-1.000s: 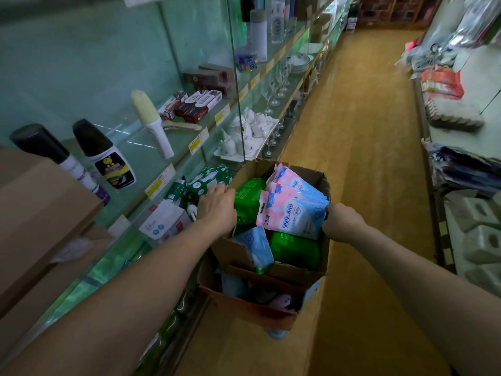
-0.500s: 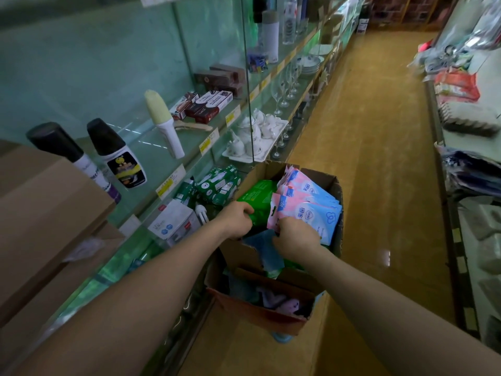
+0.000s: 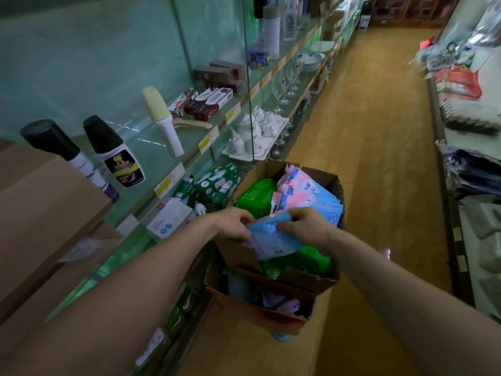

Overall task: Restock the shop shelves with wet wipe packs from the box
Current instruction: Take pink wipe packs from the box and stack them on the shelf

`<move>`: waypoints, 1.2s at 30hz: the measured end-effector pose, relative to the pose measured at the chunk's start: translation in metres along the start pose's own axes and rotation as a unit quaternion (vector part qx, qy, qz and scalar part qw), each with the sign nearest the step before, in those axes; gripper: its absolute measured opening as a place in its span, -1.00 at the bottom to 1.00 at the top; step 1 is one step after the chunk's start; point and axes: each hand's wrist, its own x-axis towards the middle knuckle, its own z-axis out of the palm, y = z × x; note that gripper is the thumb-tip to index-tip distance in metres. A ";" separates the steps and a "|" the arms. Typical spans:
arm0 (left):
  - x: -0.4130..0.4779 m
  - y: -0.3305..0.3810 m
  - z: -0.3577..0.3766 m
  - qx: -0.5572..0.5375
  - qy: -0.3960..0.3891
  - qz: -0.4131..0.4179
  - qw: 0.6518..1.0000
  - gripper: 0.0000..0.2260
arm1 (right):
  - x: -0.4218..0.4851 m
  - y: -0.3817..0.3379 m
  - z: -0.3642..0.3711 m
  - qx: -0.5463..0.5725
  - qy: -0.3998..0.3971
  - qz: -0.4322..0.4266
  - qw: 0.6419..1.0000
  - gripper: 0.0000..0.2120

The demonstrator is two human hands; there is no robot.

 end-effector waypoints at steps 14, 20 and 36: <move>0.015 0.071 0.009 0.003 0.174 0.083 0.981 -0.62 | -0.014 0.040 -0.082 -0.037 0.112 0.027 0.993 -0.51; 0.018 0.078 0.016 0.087 0.206 0.092 0.970 -0.50 | -0.004 0.043 -0.069 -0.295 0.140 0.000 0.945 -0.29; 0.023 0.060 0.013 -0.094 0.109 0.095 0.985 -0.72 | 0.010 0.049 -0.073 -0.393 0.097 -0.016 0.914 -0.29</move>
